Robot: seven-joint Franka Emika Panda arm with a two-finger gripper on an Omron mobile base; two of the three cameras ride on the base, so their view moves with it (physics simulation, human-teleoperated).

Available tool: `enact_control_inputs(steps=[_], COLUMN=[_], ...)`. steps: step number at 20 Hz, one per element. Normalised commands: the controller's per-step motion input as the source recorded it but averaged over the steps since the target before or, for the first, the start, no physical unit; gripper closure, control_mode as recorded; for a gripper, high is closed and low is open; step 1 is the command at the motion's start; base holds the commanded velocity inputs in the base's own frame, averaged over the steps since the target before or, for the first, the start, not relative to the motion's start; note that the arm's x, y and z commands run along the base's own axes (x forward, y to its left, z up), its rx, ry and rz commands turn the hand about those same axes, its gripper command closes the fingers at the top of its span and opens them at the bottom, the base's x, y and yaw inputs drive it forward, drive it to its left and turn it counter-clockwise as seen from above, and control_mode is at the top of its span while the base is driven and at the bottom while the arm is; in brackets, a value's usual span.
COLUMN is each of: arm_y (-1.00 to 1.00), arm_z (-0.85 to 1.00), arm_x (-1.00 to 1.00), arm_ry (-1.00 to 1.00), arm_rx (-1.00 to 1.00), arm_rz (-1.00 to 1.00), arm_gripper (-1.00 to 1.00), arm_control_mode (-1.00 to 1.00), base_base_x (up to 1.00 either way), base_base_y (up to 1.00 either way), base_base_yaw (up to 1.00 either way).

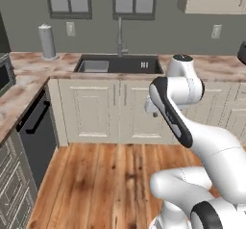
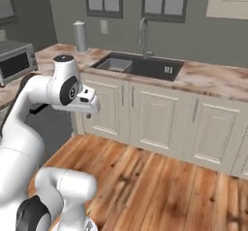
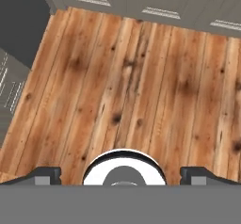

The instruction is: There is a tray on the dining counter. Grab the cup, mug, and pitcher and place them on the tray. The pitcher may be placed next to the tray if it cannot fit the tray.

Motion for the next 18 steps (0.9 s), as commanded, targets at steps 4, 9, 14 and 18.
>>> enact_control_inputs(steps=[4, 9, 14, 18], arm_y=[0.00, 0.00, 0.00, 0.00], arm_z=[0.00, 0.00, 0.00, 0.00], arm_x=[0.00, 0.00, 0.00, 0.00], arm_ry=[0.00, 0.00, 0.00, 0.00], arm_rx=[0.00, 0.00, 0.00, 0.00], arm_rz=[0.00, 0.00, 0.00, 0.00], arm_gripper=[-1.00, -1.00, -1.00, -1.00], arm_control_mode=[1.00, 1.00, 1.00, 1.00], base_base_x=[0.09, 0.09, 0.07, 0.01], base_base_y=[0.00, 0.00, 0.00, 0.00], base_base_yaw=[0.57, 0.63, 0.68, 0.67])
